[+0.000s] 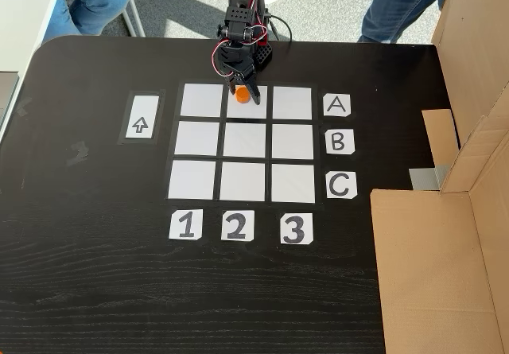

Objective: Pick up the round, orange token and place it in the grid on square A2.

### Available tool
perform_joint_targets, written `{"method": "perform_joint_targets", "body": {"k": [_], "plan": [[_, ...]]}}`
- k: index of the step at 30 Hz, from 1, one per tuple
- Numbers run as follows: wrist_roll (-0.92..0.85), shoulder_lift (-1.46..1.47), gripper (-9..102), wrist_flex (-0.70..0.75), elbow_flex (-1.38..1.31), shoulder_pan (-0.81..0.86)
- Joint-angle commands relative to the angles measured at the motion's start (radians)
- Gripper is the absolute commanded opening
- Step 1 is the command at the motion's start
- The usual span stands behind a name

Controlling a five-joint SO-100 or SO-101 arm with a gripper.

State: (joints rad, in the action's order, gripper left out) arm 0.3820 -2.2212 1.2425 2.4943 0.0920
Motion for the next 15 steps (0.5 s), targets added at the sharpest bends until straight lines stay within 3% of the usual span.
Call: {"method": "perform_joint_targets", "body": {"k": [1,10,15], "plan": [[0.035,-0.025,37,-0.046,-0.057,0.017],[0.230,-0.069,37,-0.276,-0.121,0.046],[0.295,-0.089,37,-0.321,-0.206,0.109]]}}
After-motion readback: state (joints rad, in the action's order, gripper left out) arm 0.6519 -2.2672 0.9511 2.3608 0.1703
